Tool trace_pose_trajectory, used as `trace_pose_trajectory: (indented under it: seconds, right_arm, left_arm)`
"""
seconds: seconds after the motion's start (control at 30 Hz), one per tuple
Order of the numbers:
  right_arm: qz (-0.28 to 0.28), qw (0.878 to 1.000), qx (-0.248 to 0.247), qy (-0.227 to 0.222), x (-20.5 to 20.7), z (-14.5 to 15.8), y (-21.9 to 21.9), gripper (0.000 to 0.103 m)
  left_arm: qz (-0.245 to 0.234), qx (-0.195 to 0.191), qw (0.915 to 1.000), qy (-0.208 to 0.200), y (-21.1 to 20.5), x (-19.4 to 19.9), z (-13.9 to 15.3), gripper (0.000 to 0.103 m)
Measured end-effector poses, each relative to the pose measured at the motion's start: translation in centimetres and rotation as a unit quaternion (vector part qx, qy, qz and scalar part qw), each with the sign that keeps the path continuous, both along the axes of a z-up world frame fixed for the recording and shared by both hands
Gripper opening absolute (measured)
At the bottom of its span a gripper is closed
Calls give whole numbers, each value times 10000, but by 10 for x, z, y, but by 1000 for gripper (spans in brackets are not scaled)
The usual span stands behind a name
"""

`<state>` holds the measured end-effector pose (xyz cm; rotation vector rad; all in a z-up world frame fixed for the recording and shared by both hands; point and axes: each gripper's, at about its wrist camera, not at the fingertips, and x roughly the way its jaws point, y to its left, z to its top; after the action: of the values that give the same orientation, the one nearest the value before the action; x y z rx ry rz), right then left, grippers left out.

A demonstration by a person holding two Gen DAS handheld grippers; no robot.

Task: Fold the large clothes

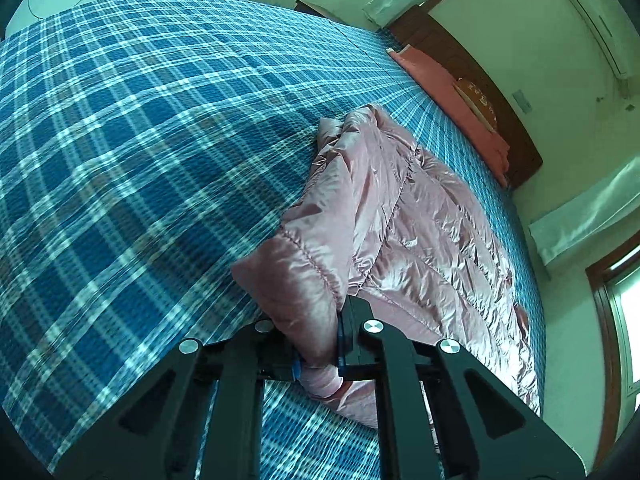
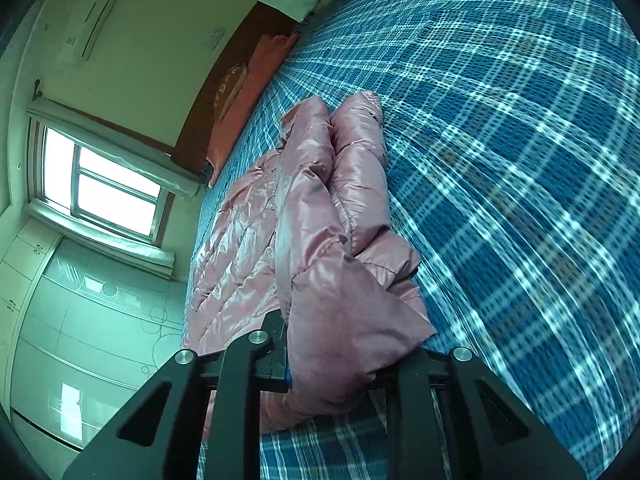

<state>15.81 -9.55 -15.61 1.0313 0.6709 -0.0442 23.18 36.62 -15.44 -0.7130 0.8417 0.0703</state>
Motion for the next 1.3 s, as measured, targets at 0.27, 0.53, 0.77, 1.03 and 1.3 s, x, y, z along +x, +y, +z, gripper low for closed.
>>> trace_pose_trajectory:
  seconds: [0.27, 0.53, 0.77, 1.03, 1.3]
  right_arm:
    - [65, 10000, 10, 57, -35, 2, 4, 20]
    - [161, 9998, 38, 71, -63, 0, 8, 20]
    - [212, 9997, 126, 57, -82, -3, 8, 20]
    - [281, 9995, 135, 55, -99, -5, 9, 20]
    - [251, 9994, 209, 108, -94, -13, 8, 21]
  left_arm:
    - [-35, 1, 9999, 114, 12, -34, 2, 11]
    - [-41, -121, 9997, 222, 27, -73, -2, 11]
    - [-75, -58, 9997, 230, 28, -98, 4, 11]
    - [-147, -62, 9997, 194, 36, -123, 6, 11]
    - [-217, -148, 9994, 208, 40, -133, -2, 13]
